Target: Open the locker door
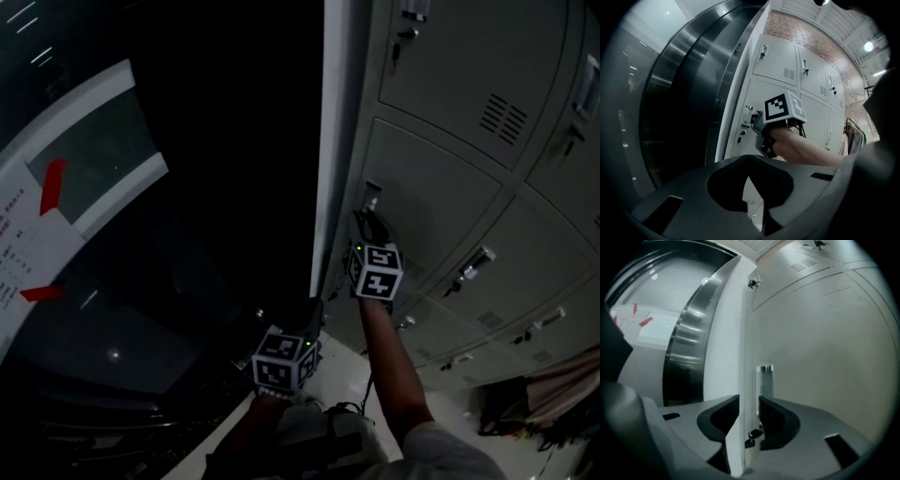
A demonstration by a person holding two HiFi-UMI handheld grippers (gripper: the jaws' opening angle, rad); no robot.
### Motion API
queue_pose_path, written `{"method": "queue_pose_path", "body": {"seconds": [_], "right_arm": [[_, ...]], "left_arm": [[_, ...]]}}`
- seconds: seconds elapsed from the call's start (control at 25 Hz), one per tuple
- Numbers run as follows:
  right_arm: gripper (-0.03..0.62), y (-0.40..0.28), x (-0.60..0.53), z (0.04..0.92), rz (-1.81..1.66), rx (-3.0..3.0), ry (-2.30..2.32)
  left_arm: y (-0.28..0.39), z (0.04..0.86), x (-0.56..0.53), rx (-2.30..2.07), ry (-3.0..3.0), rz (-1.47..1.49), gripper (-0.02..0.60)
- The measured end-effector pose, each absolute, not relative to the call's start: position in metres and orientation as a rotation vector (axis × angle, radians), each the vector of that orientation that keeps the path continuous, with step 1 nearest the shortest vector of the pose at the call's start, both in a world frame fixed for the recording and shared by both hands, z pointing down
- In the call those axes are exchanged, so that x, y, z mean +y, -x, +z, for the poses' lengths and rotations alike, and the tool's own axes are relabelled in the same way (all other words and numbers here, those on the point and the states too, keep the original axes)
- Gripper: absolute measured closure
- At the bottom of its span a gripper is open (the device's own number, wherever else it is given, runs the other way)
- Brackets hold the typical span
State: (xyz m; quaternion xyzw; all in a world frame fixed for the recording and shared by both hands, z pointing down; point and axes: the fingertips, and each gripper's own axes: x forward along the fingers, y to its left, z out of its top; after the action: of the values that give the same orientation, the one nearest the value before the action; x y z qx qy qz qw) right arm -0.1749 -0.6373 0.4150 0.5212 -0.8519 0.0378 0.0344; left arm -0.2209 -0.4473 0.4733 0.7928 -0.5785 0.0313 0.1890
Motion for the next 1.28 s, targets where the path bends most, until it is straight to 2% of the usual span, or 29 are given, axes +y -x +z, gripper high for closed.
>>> {"method": "queue_pose_path", "body": {"seconds": [0.16,0.28,0.88,1.28], "right_arm": [[0.436,0.184,-0.661,0.415,0.114,-2.551,-1.687],[0.395,0.190,-0.672,0.415,0.113,-2.527,-1.743],[0.395,0.196,-0.671,0.416,0.109,-2.460,-1.855],[0.428,0.203,-0.642,0.415,0.067,-2.400,-1.888]], "left_arm": [[0.239,0.475,-0.462,-1.609,-2.229,0.086,0.588],[0.249,0.476,-0.471,-1.592,-2.230,0.089,0.588],[0.278,0.481,-0.486,-1.527,-2.260,0.077,0.588],[0.281,0.474,-0.490,-1.459,-2.324,0.074,0.588]]}}
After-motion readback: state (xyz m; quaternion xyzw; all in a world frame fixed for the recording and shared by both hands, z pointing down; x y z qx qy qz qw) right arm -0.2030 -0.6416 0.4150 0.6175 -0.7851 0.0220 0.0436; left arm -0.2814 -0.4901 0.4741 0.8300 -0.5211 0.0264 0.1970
